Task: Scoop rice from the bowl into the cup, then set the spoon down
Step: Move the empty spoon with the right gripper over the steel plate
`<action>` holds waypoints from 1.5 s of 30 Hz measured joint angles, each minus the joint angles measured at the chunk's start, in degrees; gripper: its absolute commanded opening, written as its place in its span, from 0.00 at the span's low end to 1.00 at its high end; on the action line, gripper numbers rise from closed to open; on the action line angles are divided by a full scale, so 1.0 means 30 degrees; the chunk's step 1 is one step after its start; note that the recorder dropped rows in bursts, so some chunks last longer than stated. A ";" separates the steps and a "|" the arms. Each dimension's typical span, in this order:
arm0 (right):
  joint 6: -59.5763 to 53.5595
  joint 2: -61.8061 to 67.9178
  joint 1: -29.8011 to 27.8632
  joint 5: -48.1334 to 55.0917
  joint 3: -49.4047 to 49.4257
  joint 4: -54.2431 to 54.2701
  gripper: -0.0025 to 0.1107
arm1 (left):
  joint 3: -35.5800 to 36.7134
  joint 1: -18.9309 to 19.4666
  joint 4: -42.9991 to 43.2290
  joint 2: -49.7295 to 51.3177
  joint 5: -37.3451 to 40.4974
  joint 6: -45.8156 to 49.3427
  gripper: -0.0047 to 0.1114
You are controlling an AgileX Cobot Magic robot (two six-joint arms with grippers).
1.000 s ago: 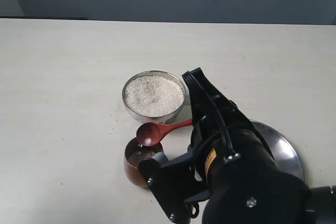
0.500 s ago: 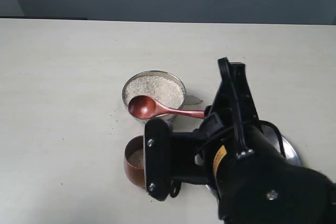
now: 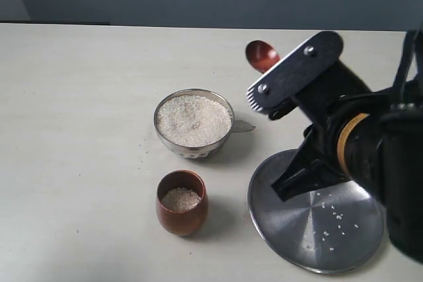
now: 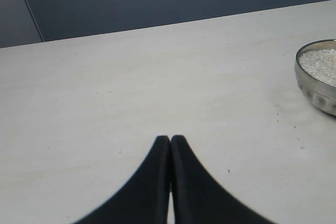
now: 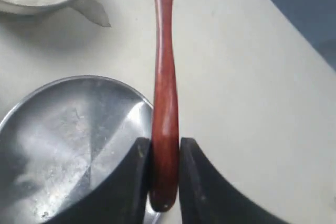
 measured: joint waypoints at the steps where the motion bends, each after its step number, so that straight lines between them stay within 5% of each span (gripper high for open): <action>1: 0.0222 -0.0150 -0.0586 -0.0143 0.0000 0.0355 0.02 | 0.0000 0.0000 0.0000 0.0000 0.0000 0.0000 0.05; 14: -0.3130 -0.0232 -0.5291 -0.3649 0.0053 0.7432 0.02 | 0.0000 0.0000 0.0000 0.0000 0.0000 0.0000 0.05; 31: -0.1402 0.0497 -0.5463 -1.0217 0.6892 0.8833 0.02 | 0.0000 0.0000 0.0000 0.0000 0.0000 0.0000 0.05; 45: -0.0261 0.0463 -0.5463 -1.1298 0.7781 0.7591 0.02 | 0.0000 0.0000 0.0000 0.0000 0.0000 0.0000 0.05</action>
